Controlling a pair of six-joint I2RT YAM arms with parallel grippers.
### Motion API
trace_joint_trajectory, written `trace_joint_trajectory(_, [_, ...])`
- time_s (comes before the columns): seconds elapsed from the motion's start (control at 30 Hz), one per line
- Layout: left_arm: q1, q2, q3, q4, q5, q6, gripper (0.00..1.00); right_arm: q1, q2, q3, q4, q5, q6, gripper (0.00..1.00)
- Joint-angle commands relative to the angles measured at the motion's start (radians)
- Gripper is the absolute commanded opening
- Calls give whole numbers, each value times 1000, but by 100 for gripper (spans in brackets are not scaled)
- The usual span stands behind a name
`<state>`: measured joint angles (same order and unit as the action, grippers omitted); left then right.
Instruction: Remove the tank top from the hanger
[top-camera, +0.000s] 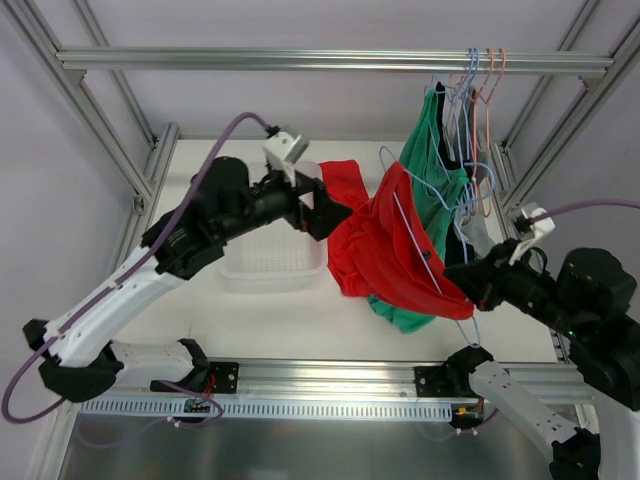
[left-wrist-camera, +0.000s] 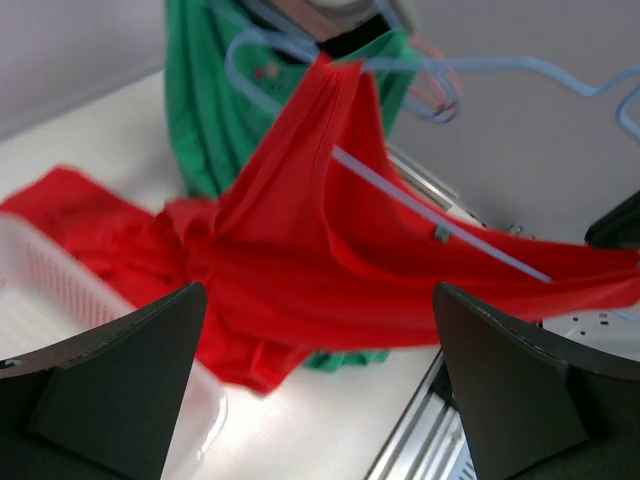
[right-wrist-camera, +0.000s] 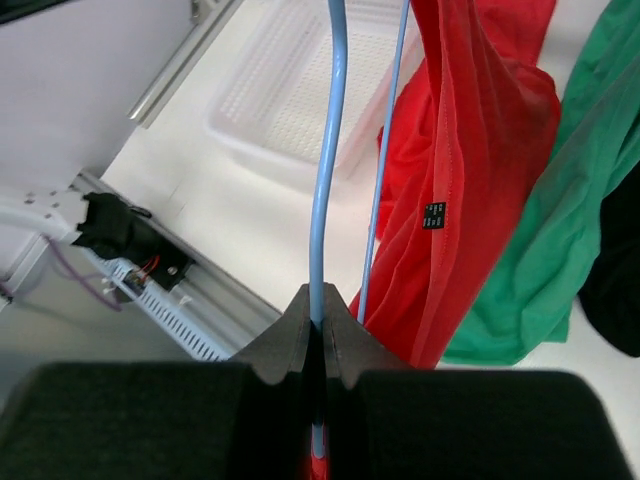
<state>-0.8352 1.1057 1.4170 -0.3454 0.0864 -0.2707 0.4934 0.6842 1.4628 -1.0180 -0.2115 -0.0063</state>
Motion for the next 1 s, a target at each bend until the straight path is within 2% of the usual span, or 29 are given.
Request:
trace_joint_trajectory(0.0, [-99, 123, 160, 79, -109, 194, 99, 2, -75, 53, -71, -111, 48, 0])
trace_joint_trajectory(0.07, [-113, 176, 224, 82, -88, 225, 98, 2, -83, 117, -112, -124, 51, 0])
trace_joint_trajectory(0.13, [-139, 241, 258, 94, -6, 249, 95, 2, -66, 158, -148, -155, 43, 0])
trace_joint_trajectory(0.23, [-166, 298, 292, 124, 45, 254, 91, 1, -55, 200, -166, -173, 46, 0])
trace_joint_trajectory(0.43, [-177, 361, 303, 154, 39, 248, 81, 2, -45, 264, -166, -219, 55, 0])
trace_joint_trajectory(0.57, [-179, 387, 313, 181, 85, 232, 66, 2, -35, 280, -163, -224, 57, 0])
trace_joint_trajectory(0.6, [-179, 388, 315, 186, 85, 229, 55, 1, -34, 280, -163, -226, 57, 0])
trace_joint_trajectory(0.67, [-179, 394, 316, 195, 81, 223, 44, 1, -31, 284, -160, -226, 57, 0])
trace_joint_trajectory(0.7, [-179, 398, 316, 200, 64, 222, 27, 2, -32, 284, -162, -223, 54, 0])
trace_joint_trajectory(0.8, [-177, 390, 303, 204, 7, 215, 3, 1, -43, 269, -162, -210, 51, 0])
trace_joint_trajectory(0.83, [-179, 384, 297, 207, -32, 209, 0, 2, -48, 265, -169, -197, 45, 0])
trace_joint_trajectory(0.97, [-191, 316, 261, 206, -155, 192, 0, 2, -72, 271, -267, -121, -29, 0])
